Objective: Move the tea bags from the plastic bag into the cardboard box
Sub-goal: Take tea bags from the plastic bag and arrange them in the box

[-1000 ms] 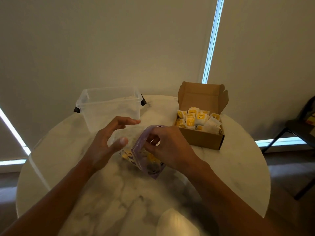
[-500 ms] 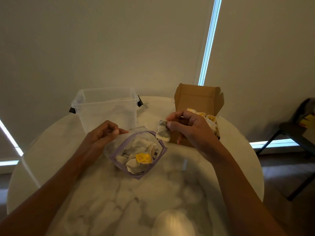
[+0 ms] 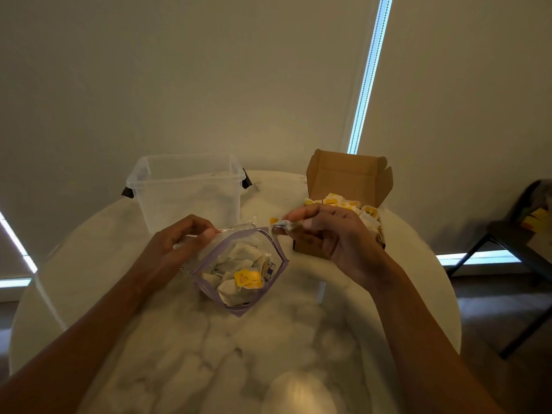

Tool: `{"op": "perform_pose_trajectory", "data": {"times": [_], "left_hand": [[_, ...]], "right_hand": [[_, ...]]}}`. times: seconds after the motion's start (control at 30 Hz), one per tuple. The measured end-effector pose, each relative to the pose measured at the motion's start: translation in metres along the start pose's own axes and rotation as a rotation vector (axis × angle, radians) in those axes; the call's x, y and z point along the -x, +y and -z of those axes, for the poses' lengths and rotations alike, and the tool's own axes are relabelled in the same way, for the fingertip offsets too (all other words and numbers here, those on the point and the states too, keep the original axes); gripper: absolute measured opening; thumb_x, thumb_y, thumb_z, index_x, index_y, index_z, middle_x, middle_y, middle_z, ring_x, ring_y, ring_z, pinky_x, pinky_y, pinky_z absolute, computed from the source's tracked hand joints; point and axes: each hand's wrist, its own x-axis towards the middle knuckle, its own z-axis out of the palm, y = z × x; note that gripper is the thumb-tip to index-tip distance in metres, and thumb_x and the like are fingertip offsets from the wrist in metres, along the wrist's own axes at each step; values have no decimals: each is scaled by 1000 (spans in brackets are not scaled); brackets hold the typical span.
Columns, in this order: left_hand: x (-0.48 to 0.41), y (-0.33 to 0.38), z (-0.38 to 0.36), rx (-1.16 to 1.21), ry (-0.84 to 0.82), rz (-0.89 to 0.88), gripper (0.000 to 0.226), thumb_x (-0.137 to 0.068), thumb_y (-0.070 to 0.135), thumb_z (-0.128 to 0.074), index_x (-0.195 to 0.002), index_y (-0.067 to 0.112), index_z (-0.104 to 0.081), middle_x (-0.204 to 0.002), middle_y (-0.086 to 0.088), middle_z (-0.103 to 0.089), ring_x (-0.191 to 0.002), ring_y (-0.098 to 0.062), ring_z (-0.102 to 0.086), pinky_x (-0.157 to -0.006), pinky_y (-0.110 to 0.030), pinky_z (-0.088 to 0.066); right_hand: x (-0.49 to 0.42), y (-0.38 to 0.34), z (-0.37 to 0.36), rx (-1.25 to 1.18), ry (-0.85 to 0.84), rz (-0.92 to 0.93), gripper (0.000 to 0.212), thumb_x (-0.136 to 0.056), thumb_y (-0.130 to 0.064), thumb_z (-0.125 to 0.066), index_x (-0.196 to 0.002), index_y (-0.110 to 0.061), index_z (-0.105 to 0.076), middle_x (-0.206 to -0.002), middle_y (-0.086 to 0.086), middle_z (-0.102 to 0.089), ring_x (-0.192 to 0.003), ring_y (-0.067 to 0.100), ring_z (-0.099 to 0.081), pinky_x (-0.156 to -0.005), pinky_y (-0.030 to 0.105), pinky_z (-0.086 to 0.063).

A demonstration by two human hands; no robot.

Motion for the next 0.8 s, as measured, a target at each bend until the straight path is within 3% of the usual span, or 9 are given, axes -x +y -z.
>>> {"op": "perform_pose_trajectory", "data": {"times": [0.1, 0.23, 0.4, 0.53, 0.7, 0.8], "left_hand": [[-1, -1, 0, -8, 9, 4, 36, -102, 50, -60, -116, 21, -76, -113, 6, -79, -107, -14, -72, -91, -36, -54], [-1, -3, 0, 4, -16, 9, 40, -102, 54, -58, -119, 22, -75, -115, 5, -79, -107, -19, -73, -93, -40, -54], [-1, -2, -2, 17, -19, -12, 39, -100, 53, -61, -114, 20, -77, -109, 4, -79, -101, -12, -74, -86, -21, -54], [-2, -5, -2, 16, -24, -31, 51, -95, 65, -60, -114, 21, -77, -111, 4, -80, -104, -14, -74, -92, -35, -54], [-4, -9, -1, 23, -24, -32, 52, -93, 68, -59, -114, 24, -77, -111, 5, -80, -102, -11, -73, -90, -27, -54], [-4, -10, -1, 24, -27, -26, 52, -93, 68, -59, -113, 24, -76, -110, 5, -79, -101, -12, -73, -90, -29, -54]], "right_hand": [[-3, 3, 0, 106, 109, 56, 15, -96, -9, -72, -110, -8, -77, -111, 9, -79, -107, 22, -76, -86, 25, -60], [-9, 9, 7, 271, 269, 146, 35, -88, -15, -85, -120, -17, -75, -111, 0, -79, -107, 20, -75, -88, 29, -61], [-14, 2, 27, 260, 453, 263, 39, -91, -14, -83, -127, -24, -73, -122, -6, -77, -112, 13, -74, -87, 27, -62], [-22, -4, 51, 280, 586, 359, 24, -96, -13, -78, -120, -15, -78, -114, -1, -81, -108, 14, -76, -96, 35, -62], [-28, 3, 64, 617, 611, 377, 19, -98, -23, -76, -116, -22, -82, -109, -10, -80, -102, 7, -75, -90, 27, -62], [-31, 5, 63, 849, 617, 388, 22, -99, -34, -74, -118, -26, -82, -111, -16, -78, -101, 0, -71, -85, 11, -56]]}}
